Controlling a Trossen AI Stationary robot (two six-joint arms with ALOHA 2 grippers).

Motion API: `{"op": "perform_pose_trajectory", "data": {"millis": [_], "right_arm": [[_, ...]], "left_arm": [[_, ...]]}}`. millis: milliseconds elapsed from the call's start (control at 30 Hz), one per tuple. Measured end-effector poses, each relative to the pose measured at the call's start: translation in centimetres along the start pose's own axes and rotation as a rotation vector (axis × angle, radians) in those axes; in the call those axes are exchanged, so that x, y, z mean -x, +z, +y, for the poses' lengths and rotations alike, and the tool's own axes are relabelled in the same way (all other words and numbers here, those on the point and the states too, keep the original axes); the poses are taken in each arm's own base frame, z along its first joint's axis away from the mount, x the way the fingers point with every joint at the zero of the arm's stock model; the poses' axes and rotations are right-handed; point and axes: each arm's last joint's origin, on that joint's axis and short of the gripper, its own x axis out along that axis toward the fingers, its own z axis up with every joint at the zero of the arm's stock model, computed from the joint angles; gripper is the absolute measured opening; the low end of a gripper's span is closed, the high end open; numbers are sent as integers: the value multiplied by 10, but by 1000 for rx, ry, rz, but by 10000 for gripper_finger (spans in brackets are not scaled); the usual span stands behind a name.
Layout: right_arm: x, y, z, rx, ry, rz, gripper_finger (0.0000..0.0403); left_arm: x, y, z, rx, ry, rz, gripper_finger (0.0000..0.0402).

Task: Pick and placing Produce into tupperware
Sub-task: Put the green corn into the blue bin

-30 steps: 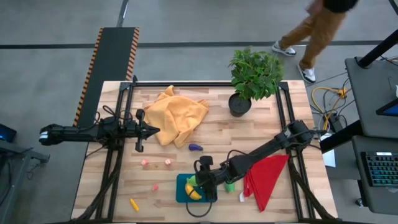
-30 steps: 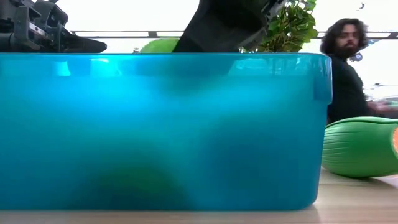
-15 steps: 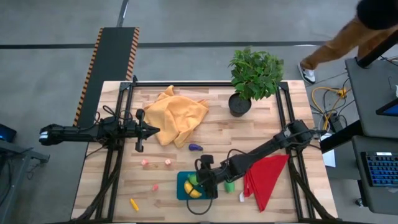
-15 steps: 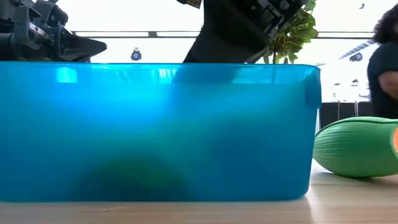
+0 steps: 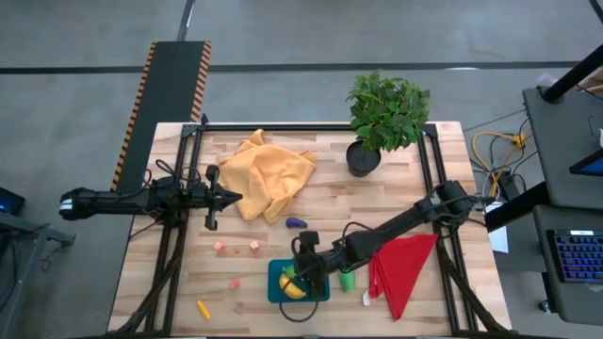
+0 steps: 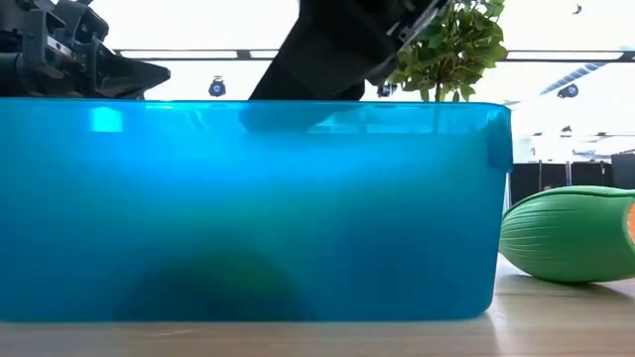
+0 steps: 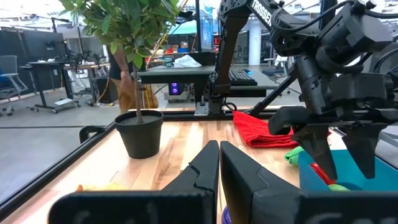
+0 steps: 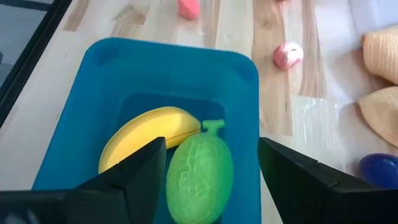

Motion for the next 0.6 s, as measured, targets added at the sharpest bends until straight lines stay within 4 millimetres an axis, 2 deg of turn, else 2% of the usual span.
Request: {"op": "perform_pose_trajectory", "data": {"millis": [233,600], "right_arm": [[9,5,0,-12,-7,55,236],[49,9,-7,-170,-42,167,232]], "left_arm": [[0,0,0,0,0,0,0],[0,0,0,0,0,0,0]]}}
